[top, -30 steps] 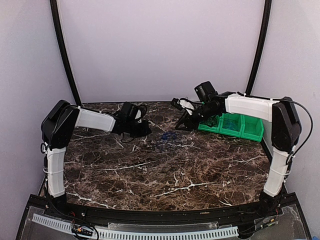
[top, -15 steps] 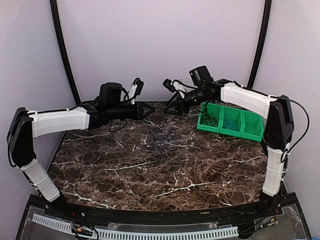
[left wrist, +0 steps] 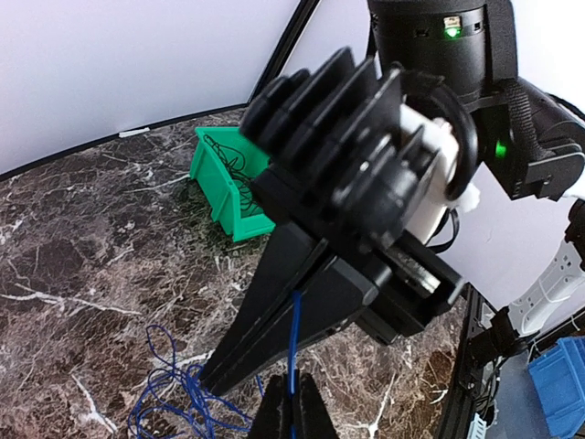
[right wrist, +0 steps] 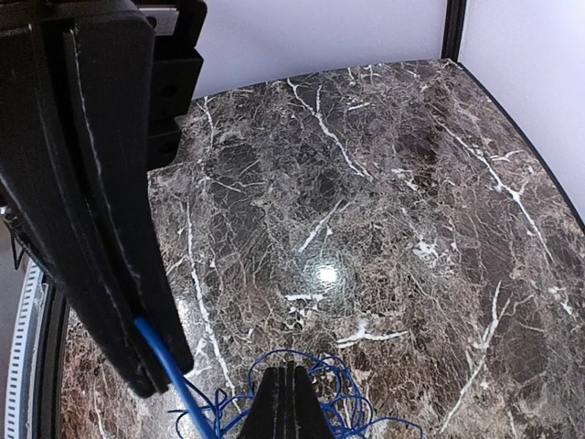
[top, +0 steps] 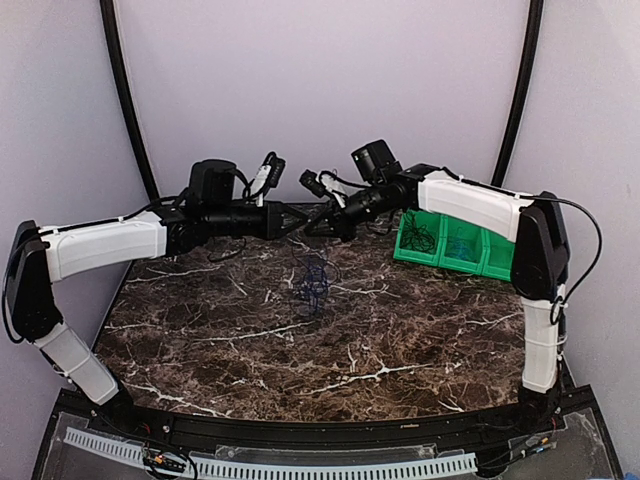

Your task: Untangle the cables

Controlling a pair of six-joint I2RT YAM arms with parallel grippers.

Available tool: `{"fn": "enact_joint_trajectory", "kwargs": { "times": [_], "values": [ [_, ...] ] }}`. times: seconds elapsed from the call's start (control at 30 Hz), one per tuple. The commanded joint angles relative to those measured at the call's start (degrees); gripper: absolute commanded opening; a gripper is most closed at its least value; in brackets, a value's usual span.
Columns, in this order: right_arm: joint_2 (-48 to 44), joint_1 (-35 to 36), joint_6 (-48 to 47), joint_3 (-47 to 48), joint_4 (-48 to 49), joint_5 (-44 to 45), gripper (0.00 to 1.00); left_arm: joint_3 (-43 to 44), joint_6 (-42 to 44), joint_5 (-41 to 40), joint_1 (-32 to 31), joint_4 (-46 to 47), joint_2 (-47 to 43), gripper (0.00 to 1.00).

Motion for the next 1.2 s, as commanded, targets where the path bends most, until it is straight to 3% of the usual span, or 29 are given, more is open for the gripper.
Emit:
{"fn": "enact_joint_trajectory", "kwargs": {
  "times": [0.0,0.2,0.3,0.47,0.73,0.93,1.17],
  "values": [
    [-3.4,-0.4,1.3,0.8,0.6,1.8,0.00,-0.8,2.8,-6.2,-0.3,-3.1,-3.3,0.00],
    [-9.8,-0.2,1.2,-4.1,1.9,1.2,0.00,-4.1,3.1,-11.3,-0.3,0.4,-2.1,0.00],
    [-11.0,-0.2,2.5,-3.9,2.0,1.3,0.00,-4.2,2.5,-14.3,-0.3,2.0,0.0,0.14],
    [-11.1,-0.2,4.7,-2.0,1.1,-3.7,0.00,-4.7,-0.7,-17.0,-0.2,8.7,4.3,0.18],
    [-15.2,-0.2,7.0,0.7,0.4,-5.8,0.00,-8.2,-6.6,-23.1,-0.1,30.3,16.2,0.11],
    [-18.9,-0.2,3.9,6.1,-5.5,-4.6,0.00,-5.3,-8.7,-22.8,0.1,33.5,23.7,0.11],
    [-19.8,-0.2,2.0,16.6,-11.7,-4.5,0.00,-7.7,-9.8,-21.3,3.2,34.5,25.9,0.10]
  ]
}}
